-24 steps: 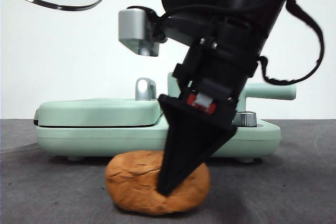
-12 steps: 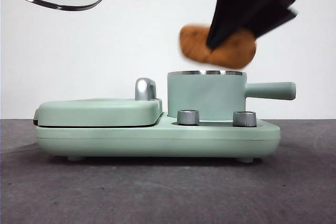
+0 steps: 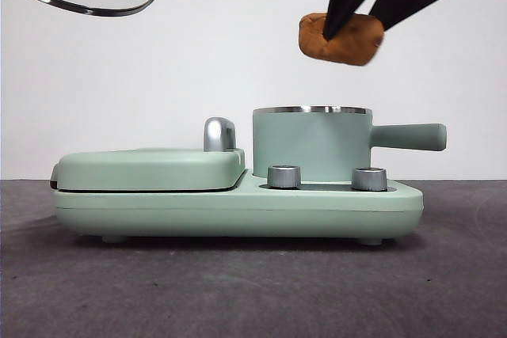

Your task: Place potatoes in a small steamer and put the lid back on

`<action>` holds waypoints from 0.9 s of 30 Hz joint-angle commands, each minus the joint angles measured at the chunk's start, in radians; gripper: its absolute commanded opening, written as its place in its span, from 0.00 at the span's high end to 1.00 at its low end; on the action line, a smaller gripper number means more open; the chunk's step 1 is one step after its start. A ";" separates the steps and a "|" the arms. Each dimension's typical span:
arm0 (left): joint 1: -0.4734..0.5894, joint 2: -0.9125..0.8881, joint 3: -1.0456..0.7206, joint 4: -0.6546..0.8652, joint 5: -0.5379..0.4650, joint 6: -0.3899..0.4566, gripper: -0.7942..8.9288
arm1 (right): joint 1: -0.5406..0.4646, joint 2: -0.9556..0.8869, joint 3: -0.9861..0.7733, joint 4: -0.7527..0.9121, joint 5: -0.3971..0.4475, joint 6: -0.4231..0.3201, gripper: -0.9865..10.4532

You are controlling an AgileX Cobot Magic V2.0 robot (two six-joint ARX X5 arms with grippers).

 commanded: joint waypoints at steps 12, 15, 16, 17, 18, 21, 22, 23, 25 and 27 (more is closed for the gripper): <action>-0.003 0.004 0.020 0.035 0.002 0.007 0.91 | -0.086 0.414 0.376 -0.027 -0.064 -0.038 0.77; -0.003 0.005 0.020 0.035 0.001 0.007 0.91 | -0.086 0.464 0.390 -0.025 -0.048 -0.053 0.77; -0.003 0.004 0.020 0.035 0.001 0.007 0.91 | -0.086 0.479 0.390 -0.020 -0.033 -0.058 0.77; -0.003 0.005 0.020 0.035 0.002 0.007 0.91 | -0.086 0.489 0.390 -0.020 -0.024 -0.068 0.77; -0.003 0.004 0.020 0.035 0.002 0.007 0.91 | -0.086 0.507 0.390 -0.019 -0.008 -0.080 0.77; -0.003 0.004 0.020 0.037 0.001 0.007 0.91 | -0.087 0.547 0.390 -0.012 -0.005 -0.097 0.77; -0.003 0.005 0.020 0.039 0.002 0.007 0.91 | -0.087 0.554 0.389 -0.008 -0.005 -0.097 0.77; -0.003 0.005 0.020 0.041 0.002 0.007 0.91 | -0.087 0.562 0.389 -0.001 -0.005 -0.097 0.77; -0.003 0.004 0.020 0.042 0.002 0.008 0.91 | -0.087 0.575 0.389 0.006 -0.005 -0.099 0.75; -0.003 0.004 0.020 0.042 0.002 0.008 0.91 | -0.087 0.590 0.389 0.008 -0.005 -0.099 0.69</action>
